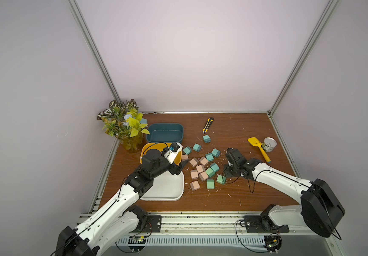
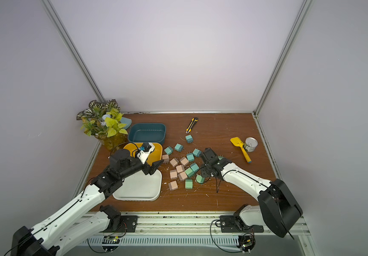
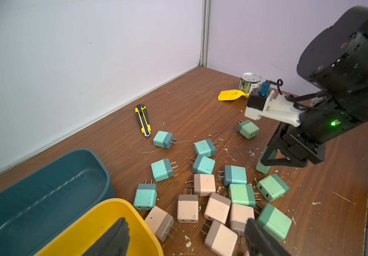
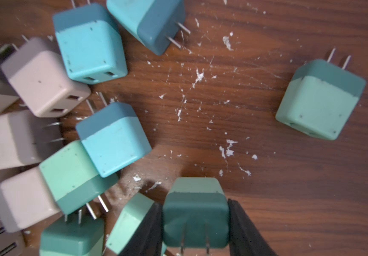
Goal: Place the plugs by color into the storage box
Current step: Pick up the plug from the center of the board.
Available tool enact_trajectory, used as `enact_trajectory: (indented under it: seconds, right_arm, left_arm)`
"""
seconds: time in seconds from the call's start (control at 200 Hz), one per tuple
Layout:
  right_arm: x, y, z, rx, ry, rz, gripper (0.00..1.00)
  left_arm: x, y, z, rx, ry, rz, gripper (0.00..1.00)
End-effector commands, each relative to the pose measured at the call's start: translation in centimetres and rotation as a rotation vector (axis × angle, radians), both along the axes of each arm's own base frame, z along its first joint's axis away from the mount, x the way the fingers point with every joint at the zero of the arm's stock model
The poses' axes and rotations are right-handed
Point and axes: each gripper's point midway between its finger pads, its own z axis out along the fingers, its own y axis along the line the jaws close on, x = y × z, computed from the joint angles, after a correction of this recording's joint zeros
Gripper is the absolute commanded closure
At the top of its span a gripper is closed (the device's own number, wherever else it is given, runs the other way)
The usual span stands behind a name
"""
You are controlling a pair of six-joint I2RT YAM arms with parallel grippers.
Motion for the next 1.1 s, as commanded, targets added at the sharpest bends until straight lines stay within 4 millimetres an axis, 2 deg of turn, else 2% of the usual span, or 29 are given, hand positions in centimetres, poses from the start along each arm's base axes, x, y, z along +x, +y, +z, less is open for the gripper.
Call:
enact_trajectory:
  seconds: [0.0, 0.1, 0.275, 0.47, 0.711, 0.861, 0.976, 1.096]
  right_arm:
    - [1.8, 0.6, 5.3, 0.029, -0.107, 0.007, 0.66]
    - [3.0, 2.0, 7.9, 0.064, -0.131, 0.034, 0.67]
    - [5.7, 6.6, 12.2, 0.192, -0.178, 0.122, 0.67]
    - [9.6, 12.5, 15.1, 0.275, -0.203, 0.224, 0.67]
    - [14.9, 20.2, 15.4, 0.339, -0.202, 0.328, 0.67]
    - [17.8, 24.4, 14.3, 0.352, -0.214, 0.372, 0.69]
    - [19.7, 26.9, 12.8, 0.346, -0.223, 0.394, 0.69]
    - [21.3, 29.3, 11.1, 0.393, -0.222, 0.41, 0.69]
  left_arm:
    - [0.4, -0.2, 1.7, -0.035, -0.012, 0.017, 0.16]
    - [1.4, 0.2, 1.9, -0.027, 0.014, 0.076, 0.16]
    - [4.2, 2.3, 1.7, 0.033, 0.063, 0.256, 0.16]
    - [7.6, 5.7, 1.5, -0.036, 0.144, 0.425, 0.18]
    - [10.0, 7.6, 1.3, -0.088, 0.116, 0.516, 0.18]
    - [11.5, 8.8, 0.6, -0.085, 0.154, 0.582, 0.18]
    - [11.4, 9.7, -0.5, -0.065, 0.16, 0.623, 0.19]
    - [10.8, 10.1, -0.3, -0.087, 0.141, 0.635, 0.17]
